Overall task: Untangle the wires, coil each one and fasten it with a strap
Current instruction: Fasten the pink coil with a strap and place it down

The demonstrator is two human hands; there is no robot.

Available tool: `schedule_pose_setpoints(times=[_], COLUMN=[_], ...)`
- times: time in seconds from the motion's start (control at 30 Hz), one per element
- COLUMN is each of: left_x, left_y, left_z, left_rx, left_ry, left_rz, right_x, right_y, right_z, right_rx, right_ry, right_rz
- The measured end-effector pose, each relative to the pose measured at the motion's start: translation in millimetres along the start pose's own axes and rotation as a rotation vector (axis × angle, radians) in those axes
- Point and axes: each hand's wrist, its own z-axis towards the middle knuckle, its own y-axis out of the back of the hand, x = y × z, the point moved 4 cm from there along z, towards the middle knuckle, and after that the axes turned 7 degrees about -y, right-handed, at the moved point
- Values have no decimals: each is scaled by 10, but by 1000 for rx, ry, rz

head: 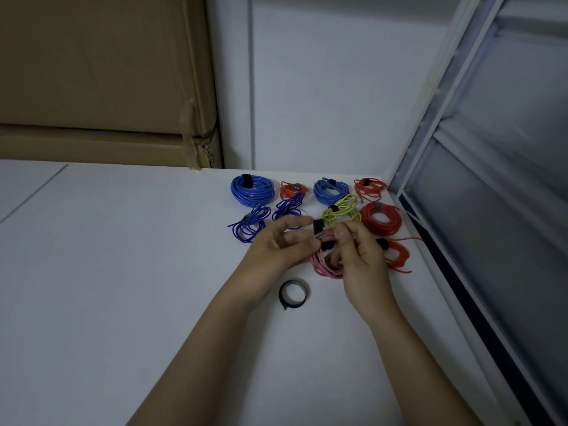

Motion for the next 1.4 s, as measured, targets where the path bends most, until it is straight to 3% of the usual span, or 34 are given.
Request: schedule_pose_setpoints(times=[0.5, 0.8, 1.0, 1.2, 1.4], left_x=[10, -24, -24, -28, -56], left_y=[29, 29, -7, -49, -56], left_z=[1, -9, -20, -46, -38], left_rx=[-100, -68, -24, 71, 46], left_ry=[-140, -182, -179, -176, -238], left_rz=[93, 177, 186, 201, 228], right_x=[56, 101, 148, 69, 51], right_y=[78, 46, 54, 85, 85], right_z=[22, -13, -23, 8, -2], right_rx=[126, 258, 192, 122, 134], right_ry=[1, 61, 104, -15, -49], right_rz=[-2, -1, 39, 116, 119])
